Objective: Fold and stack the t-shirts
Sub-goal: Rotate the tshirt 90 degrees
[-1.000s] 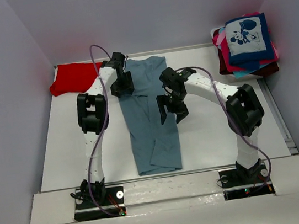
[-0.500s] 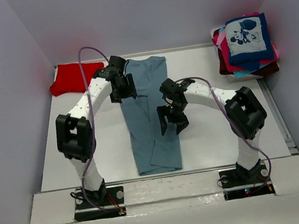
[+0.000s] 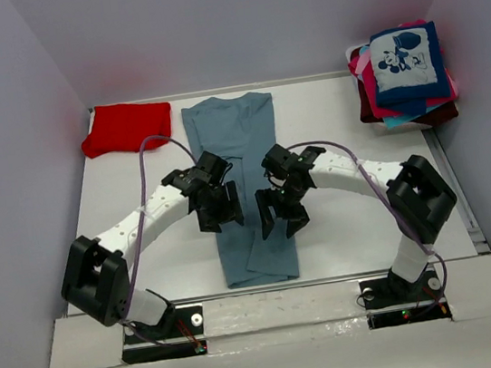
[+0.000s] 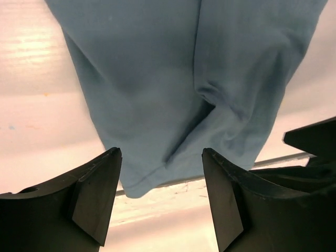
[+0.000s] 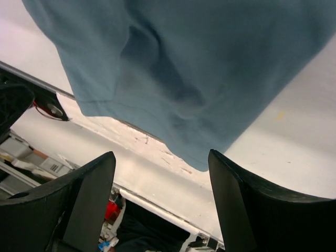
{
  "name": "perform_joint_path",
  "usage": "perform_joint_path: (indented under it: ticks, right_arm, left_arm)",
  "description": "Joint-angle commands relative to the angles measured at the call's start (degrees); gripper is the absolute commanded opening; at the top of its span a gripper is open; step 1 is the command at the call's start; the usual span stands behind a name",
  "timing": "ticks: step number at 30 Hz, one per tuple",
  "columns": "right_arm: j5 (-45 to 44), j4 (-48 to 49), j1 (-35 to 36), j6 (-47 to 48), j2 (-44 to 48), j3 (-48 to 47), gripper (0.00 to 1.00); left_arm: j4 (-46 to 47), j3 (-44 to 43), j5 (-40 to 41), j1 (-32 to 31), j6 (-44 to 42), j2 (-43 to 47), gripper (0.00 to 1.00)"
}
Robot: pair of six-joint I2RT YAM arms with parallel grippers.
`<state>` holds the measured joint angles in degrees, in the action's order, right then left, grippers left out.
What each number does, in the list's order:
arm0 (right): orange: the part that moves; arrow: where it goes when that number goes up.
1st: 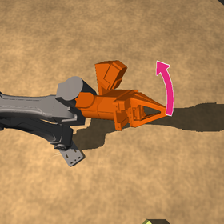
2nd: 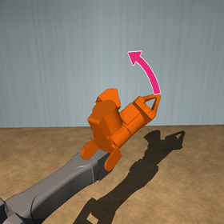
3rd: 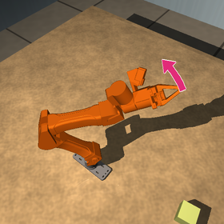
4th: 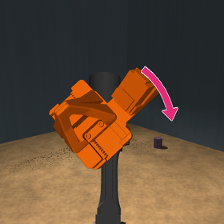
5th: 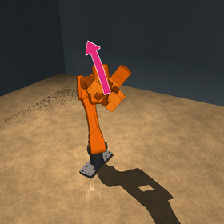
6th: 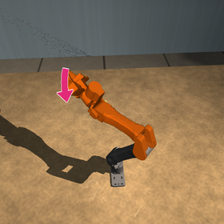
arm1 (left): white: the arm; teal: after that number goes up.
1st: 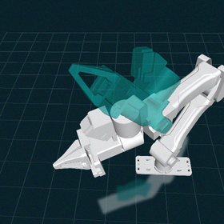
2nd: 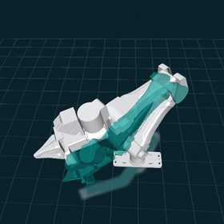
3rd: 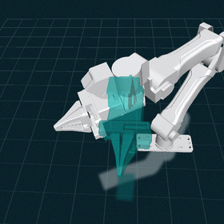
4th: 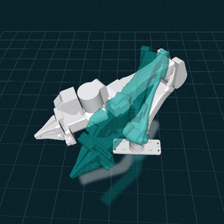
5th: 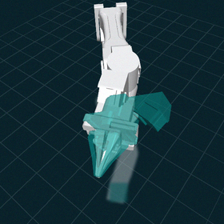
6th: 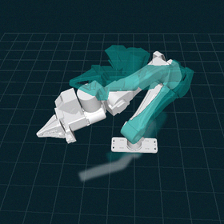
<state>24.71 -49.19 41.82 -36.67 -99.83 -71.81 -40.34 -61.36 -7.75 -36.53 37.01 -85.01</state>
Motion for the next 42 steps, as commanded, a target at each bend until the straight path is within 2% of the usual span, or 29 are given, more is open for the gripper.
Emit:
perform_joint_path:
  ticks: [1, 6, 9, 14, 21, 33, 42]
  right_arm:
    - [2.1, 3.6, 3.0, -3.1, 1.9, 3.0, 0.77]
    - [2.8, 5.4, 6.3, -5.3, 3.0, 5.8, 0.73]
    - [2.8, 6.1, 7.7, -6.4, 3.2, 6.9, 0.67]
    - [2.5, 6.9, 9.6, -7.4, 3.9, 9.1, 0.66]
    - [2.7, 7.2, 9.6, -8.8, 7.5, 13.4, 0.66]
    - [2.7, 7.5, 10.6, -10.7, 11.1, 18.0, 0.66]
    - [2.2, 8.5, 10.6, -9.6, 5.4, 15.0, 0.65]
  left_arm:
    - [0.3, 3.2, -1.9, -0.1, 4.6, 7.1, 0.73]
    - [-0.9, 7.0, -3.3, -1.8, 6.4, 11.8, 0.72]
    - [0.2, 11.2, -6.2, -1.8, 7.8, 14.4, 0.71]
    - [1.2, 18.5, -8.0, -2.9, 10.3, 19.1, 0.69]
    - [-0.5, 23.4, -9.9, -3.5, 12.6, 26.3, 0.62]
    - [-2.6, 27.7, -12.0, -4.0, 13.5, 29.6, 0.55]
    - [1.0, 28.6, -12.9, -4.0, 12.1, 25.2, 0.52]
